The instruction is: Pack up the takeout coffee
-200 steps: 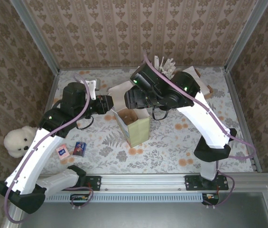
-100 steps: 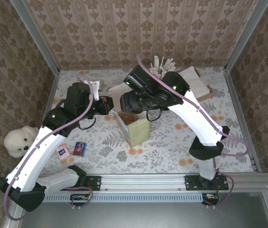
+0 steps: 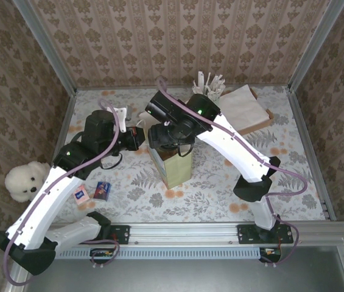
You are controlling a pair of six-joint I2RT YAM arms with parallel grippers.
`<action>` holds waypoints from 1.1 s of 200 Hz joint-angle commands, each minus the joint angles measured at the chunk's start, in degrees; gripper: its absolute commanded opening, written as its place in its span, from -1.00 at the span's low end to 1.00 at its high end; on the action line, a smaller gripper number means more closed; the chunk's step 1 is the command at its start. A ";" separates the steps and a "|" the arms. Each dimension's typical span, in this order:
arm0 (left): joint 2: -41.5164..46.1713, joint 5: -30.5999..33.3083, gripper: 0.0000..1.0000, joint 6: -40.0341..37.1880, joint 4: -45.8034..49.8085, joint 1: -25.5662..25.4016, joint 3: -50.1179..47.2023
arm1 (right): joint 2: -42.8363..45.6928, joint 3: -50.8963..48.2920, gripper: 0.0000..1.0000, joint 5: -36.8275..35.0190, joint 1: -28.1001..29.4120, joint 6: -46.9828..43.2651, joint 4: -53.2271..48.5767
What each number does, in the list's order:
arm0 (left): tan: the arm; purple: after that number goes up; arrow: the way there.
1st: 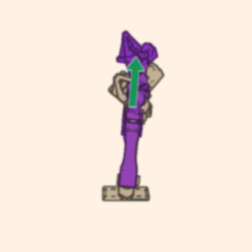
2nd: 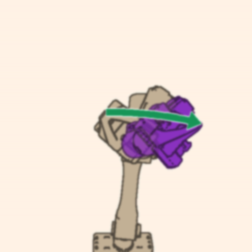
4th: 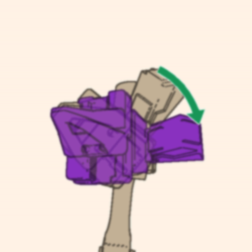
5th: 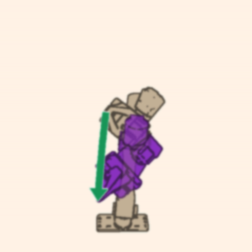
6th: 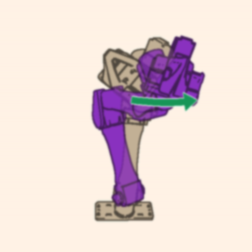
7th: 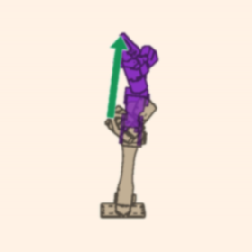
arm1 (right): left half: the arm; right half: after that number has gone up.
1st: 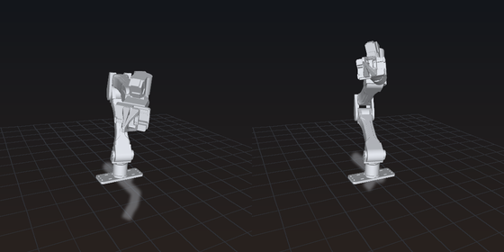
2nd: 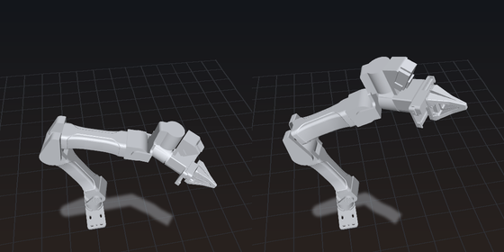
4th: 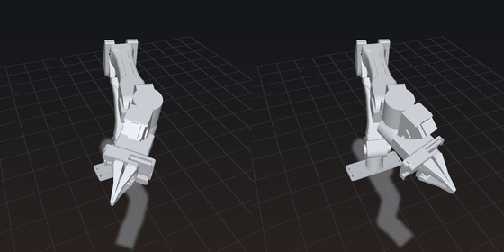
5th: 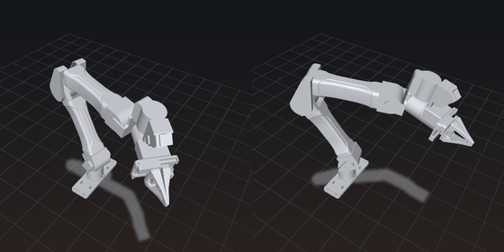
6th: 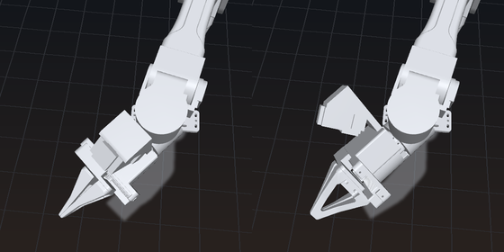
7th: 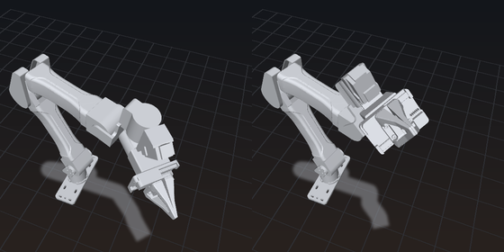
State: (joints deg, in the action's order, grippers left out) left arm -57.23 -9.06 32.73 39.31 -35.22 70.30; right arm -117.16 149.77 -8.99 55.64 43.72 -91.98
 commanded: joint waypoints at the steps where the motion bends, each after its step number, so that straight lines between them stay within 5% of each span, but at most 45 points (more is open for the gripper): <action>1: 0.95 -1.85 -1.00 -1.43 -1.61 -0.22 -0.51 | -0.96 -1.19 0.37 1.72 -0.13 0.31 -3.09; 84: 3.45 1.24 -1.00 -3.89 0.70 -0.20 -0.84 | -0.43 -5.74 0.38 2.55 -1.49 -0.08 0.18; 148: 3.61 -6.67 -1.00 -5.27 -3.71 -0.28 -3.09 | -3.23 -5.77 0.42 3.58 -2.33 -0.59 -1.42; 220: 3.54 -7.05 -1.00 -6.79 -3.61 -0.29 -4.72 | -1.34 -2.82 0.40 7.63 -3.22 0.82 1.72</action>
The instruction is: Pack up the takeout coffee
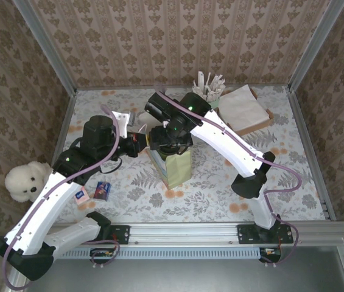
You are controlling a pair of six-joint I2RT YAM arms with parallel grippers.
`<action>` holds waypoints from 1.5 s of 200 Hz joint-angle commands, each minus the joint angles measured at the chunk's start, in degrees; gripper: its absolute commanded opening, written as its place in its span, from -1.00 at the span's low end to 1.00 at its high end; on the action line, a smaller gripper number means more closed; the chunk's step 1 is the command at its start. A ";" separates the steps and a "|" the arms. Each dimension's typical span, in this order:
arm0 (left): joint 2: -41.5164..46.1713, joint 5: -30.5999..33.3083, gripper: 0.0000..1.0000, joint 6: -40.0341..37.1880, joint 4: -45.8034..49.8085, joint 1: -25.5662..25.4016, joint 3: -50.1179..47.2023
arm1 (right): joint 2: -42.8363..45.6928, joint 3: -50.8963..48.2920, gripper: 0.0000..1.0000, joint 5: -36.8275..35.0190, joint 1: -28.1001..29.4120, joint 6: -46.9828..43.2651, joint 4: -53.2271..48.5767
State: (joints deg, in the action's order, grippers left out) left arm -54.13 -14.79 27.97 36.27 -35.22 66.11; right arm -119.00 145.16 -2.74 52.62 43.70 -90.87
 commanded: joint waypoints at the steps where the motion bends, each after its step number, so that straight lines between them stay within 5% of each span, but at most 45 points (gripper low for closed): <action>1: 0.39 -1.31 -1.00 -2.03 -0.58 -0.29 -0.49 | 0.47 1.79 0.40 1.36 -0.27 0.85 0.61; 147: 0.39 0.99 -1.00 -3.09 0.90 -0.20 -1.07 | 4.38 2.32 0.38 0.74 -0.52 1.91 4.56; 255: 3.82 0.27 -0.98 -3.38 -1.29 -0.20 -2.20 | 0.68 -2.50 0.37 -7.95 0.38 0.38 2.03; 300: 5.10 -1.24 -0.88 -3.09 -4.26 -0.19 -3.12 | -1.17 -3.92 0.37 -4.66 0.80 -0.27 1.83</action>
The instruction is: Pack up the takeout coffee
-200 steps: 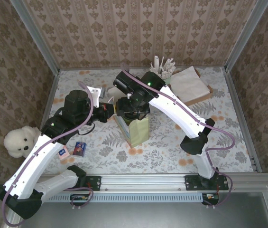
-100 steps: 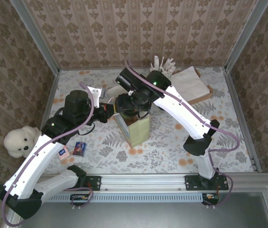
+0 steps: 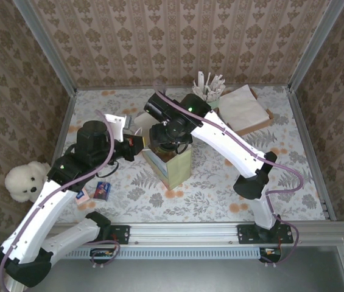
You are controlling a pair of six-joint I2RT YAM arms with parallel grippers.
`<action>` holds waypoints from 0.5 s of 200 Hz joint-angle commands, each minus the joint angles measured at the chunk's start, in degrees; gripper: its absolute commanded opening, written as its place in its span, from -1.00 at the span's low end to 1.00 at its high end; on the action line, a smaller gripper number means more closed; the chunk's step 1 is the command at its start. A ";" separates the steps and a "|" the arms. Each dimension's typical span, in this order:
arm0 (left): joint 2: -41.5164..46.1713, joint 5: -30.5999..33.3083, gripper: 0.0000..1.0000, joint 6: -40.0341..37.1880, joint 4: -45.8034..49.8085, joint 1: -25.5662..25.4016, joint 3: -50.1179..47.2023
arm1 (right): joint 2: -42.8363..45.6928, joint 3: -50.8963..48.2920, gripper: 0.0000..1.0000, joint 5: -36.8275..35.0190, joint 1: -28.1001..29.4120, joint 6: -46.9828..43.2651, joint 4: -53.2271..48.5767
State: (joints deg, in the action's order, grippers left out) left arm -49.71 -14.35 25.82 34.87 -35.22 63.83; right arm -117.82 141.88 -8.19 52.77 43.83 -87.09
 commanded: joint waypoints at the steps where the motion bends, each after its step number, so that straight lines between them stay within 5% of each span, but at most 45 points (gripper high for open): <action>1: 0.63 -1.79 -0.88 -0.99 -2.87 -0.19 -0.83 | -2.38 -0.64 0.37 0.84 0.70 -0.41 -1.95; 46: -0.48 -4.92 -0.79 -2.16 -1.29 0.04 0.65 | -4.82 -0.66 0.37 1.46 1.19 -2.27 -4.33; 78: 2.56 -9.12 -0.26 -5.34 -2.30 2.00 -0.12 | -5.46 -0.64 0.35 2.72 0.95 -5.84 -7.45; 100: 6.54 -3.49 0.14 -5.11 -3.74 4.11 -1.10 | -5.89 -0.75 0.32 3.25 1.01 -7.86 -9.78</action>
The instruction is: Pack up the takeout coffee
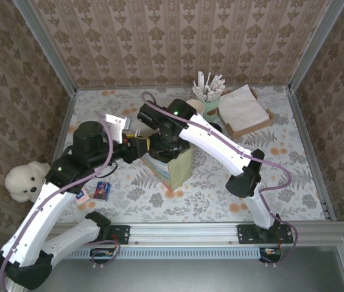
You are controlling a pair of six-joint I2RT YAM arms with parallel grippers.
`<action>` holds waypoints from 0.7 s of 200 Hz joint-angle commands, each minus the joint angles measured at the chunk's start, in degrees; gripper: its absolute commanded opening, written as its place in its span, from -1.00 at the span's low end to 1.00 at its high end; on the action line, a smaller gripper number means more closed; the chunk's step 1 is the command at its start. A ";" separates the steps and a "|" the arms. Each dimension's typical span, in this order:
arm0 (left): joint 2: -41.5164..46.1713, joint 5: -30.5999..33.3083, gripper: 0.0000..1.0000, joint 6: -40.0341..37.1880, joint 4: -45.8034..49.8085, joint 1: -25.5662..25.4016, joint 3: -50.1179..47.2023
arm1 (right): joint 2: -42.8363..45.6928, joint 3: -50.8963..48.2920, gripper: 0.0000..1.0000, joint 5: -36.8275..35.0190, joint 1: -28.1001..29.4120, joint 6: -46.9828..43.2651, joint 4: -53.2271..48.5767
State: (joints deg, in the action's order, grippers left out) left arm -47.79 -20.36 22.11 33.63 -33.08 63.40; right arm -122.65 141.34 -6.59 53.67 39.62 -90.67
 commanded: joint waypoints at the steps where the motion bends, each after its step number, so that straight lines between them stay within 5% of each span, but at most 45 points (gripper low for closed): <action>1: 4.84 2.87 0.16 -1.38 -2.59 2.05 -0.74 | -1.08 -0.24 0.31 1.75 0.16 -3.74 -6.28; 52: 5.56 22.21 0.73 -3.73 4.76 7.87 5.80 | 1.92 -5.21 0.29 4.89 0.83 -11.21 -4.72; 106: -14.25 9.47 0.75 -14.42 16.17 12.52 18.18 | 5.51 -10.81 0.29 5.81 0.59 -21.04 0.39; 140: -17.90 -8.26 0.88 -25.97 19.22 15.23 20.33 | 7.32 -15.64 0.29 6.59 0.52 -24.08 3.84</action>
State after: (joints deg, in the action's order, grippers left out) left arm -65.49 -14.85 7.35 46.61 -18.94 80.14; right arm -118.41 128.51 -1.19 54.26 20.14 -89.32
